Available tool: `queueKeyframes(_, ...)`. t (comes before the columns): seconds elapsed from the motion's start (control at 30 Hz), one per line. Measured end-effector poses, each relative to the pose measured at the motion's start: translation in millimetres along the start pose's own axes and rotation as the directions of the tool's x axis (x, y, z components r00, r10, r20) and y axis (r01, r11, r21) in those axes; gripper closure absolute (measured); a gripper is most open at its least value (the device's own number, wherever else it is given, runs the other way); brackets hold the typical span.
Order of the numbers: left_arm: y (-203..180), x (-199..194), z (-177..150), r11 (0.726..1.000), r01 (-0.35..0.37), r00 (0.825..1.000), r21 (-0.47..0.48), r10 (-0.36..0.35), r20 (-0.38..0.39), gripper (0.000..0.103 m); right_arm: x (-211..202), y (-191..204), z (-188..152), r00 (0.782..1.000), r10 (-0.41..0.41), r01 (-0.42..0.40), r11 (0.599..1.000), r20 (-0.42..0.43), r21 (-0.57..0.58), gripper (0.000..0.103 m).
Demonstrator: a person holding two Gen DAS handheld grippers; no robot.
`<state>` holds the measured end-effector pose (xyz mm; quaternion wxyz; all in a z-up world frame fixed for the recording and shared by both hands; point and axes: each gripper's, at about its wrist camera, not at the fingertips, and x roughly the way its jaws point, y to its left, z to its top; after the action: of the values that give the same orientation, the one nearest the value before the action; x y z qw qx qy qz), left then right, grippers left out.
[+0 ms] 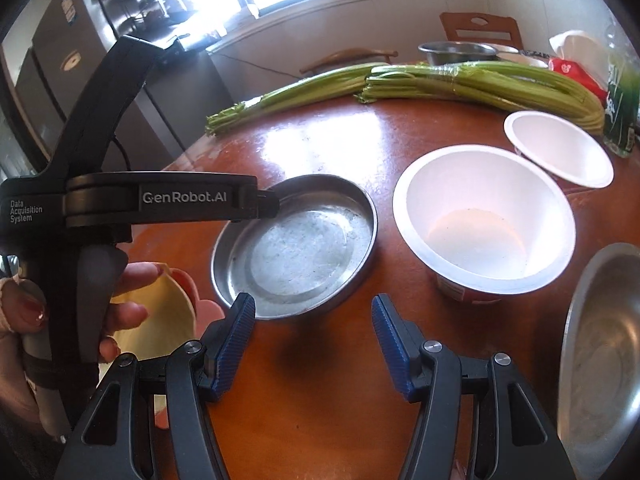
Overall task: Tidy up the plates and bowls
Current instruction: 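Grasp the steel tray rim with both grippers and lift it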
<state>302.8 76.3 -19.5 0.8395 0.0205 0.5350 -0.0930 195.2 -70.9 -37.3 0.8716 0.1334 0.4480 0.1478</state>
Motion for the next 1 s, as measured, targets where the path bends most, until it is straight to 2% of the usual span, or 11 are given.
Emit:
queueKeyframes(0.17,3,11,1,1.0,0.004,1.0,-0.002,-0.004,-0.022,0.019,14,-3,3,0.999,-0.012,0.012,1.0,-0.035,0.012,0.041)
queueKeyframes(0.33,0,18,-2,1.0,0.025,0.999,0.009,-0.025,-0.047,0.032,22,0,7,0.999,-0.001,0.001,1.0,-0.036,-0.021,0.041)
queueKeyframes(0.4,-4,20,-3,0.999,0.028,0.998,0.019,-0.027,-0.056,0.035,28,1,11,0.999,-0.008,0.007,1.0,-0.032,-0.027,0.044)
queueKeyframes(0.47,-7,21,-4,1.0,0.004,0.999,0.031,-0.003,-0.048,0.037,30,2,13,0.999,-0.024,0.022,0.999,-0.03,-0.047,0.045)
queueKeyframes(0.57,-5,19,-3,1.0,0.008,0.999,0.024,-0.007,-0.035,0.042,30,-1,16,0.999,-0.033,0.032,0.998,-0.015,-0.052,0.046)
queueKeyframes(1.0,-3,-19,-4,0.999,0.037,0.997,0.002,-0.037,0.073,0.042,-9,14,23,0.998,-0.003,0.008,0.997,0.067,-0.077,0.045)
